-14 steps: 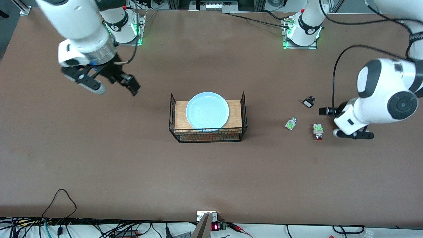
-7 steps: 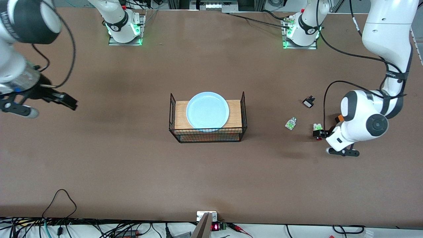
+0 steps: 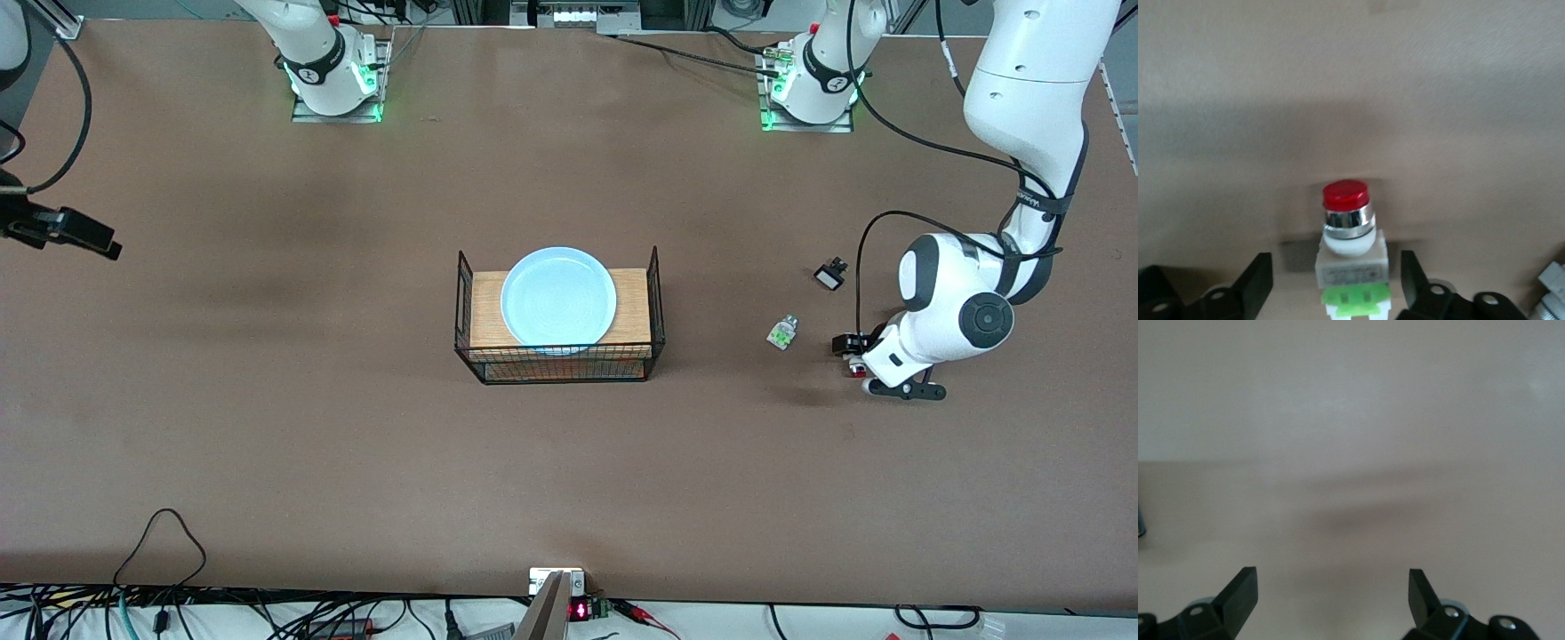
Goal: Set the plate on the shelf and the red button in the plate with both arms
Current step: 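Grasp the red-topped button with the left gripper while the right gripper retracts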
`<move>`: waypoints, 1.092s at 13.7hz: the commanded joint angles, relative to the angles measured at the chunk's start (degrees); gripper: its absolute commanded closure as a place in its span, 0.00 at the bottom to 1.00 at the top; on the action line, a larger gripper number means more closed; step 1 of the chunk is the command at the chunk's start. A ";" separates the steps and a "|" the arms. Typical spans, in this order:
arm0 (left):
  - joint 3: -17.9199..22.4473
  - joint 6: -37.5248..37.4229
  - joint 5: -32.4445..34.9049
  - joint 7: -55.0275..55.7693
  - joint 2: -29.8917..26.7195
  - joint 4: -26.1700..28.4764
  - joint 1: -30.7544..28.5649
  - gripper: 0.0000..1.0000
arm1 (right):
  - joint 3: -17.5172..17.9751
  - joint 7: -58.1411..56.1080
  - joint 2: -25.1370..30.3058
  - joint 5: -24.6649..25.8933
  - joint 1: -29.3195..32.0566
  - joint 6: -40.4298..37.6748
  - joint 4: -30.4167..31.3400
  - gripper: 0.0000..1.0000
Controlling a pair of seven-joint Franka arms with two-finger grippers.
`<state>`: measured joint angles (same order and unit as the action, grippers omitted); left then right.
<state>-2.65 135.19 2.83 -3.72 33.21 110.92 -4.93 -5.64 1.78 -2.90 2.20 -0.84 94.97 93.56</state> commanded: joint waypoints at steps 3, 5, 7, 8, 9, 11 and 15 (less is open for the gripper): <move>-0.52 -0.54 1.04 0.73 -3.06 1.32 -0.17 0.76 | 1.58 -0.81 1.58 -0.53 -1.43 -1.45 1.53 0.00; -0.52 -0.63 1.04 0.73 -4.02 1.23 -0.08 0.80 | 1.77 -0.81 1.76 -0.18 -2.49 -1.45 1.71 0.00; -0.69 -5.16 1.13 0.73 -7.09 -0.51 0.44 0.81 | 1.77 -0.81 1.50 -0.09 -2.58 -1.54 1.80 0.00; -1.47 -9.90 1.13 0.65 -7.63 -3.32 0.79 0.82 | 1.77 -0.72 1.50 -0.26 -2.58 -1.97 1.89 0.00; -2.70 -17.34 1.13 0.82 -8.42 -8.04 0.80 0.82 | 1.77 -0.81 0.97 -0.18 -2.58 -2.67 1.19 0.00; -5.95 -28.97 1.13 0.73 -10.18 -15.09 0.71 0.82 | 1.77 -0.90 1.23 -0.18 -2.67 -2.77 1.18 0.00; -16.21 -43.39 0.95 10.42 -12.90 -25.29 1.06 0.81 | 1.86 -0.81 1.06 -0.18 -3.55 -2.15 1.18 0.00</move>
<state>-13.58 98.20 2.80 -0.53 20.60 90.19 -4.10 -3.77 1.56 -2.41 2.18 -3.68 92.98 94.53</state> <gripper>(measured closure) 0.586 0.000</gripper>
